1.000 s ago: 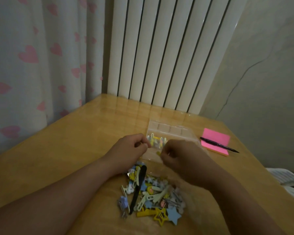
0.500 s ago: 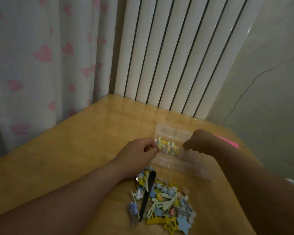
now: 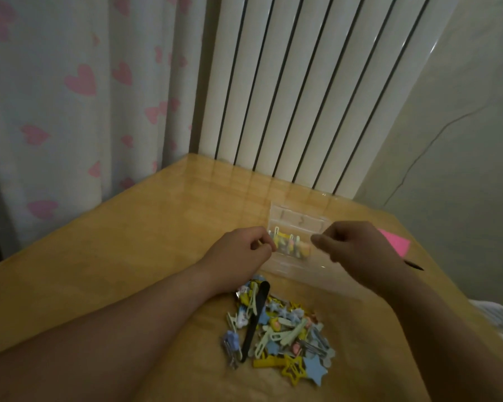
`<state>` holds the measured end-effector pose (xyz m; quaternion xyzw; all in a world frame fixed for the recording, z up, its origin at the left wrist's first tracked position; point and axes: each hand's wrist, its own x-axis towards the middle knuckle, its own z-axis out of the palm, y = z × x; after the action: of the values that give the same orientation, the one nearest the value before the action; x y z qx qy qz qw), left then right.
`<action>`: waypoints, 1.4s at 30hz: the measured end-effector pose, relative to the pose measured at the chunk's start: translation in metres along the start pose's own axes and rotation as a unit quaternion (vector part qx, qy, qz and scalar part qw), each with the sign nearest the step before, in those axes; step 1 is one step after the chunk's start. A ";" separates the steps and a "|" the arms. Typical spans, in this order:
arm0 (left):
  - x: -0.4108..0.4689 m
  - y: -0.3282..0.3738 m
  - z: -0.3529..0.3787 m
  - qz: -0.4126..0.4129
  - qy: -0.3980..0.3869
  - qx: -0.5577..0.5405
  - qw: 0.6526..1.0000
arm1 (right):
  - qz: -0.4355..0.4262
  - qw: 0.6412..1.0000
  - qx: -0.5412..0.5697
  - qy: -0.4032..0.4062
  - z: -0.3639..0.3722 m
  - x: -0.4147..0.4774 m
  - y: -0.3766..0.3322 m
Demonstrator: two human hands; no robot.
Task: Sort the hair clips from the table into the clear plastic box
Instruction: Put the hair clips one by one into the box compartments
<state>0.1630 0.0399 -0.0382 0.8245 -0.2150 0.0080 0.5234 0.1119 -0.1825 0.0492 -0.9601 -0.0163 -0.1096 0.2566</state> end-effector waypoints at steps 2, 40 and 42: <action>0.000 0.000 0.000 -0.001 0.003 0.002 1.000 | -0.027 0.996 -0.003 -0.083 0.003 -0.025 -0.002; -0.001 0.001 0.000 0.012 0.012 0.022 1.000 | -0.010 0.977 0.038 -0.210 0.015 -0.041 0.012; 0.000 0.000 0.000 0.010 0.013 0.020 1.000 | -0.012 0.980 0.013 -0.200 0.018 -0.041 0.012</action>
<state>0.1625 0.0399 -0.0380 0.8324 -0.2167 0.0280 0.5093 0.0767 -0.1826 0.0194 -0.9589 -0.0804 0.0816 0.2596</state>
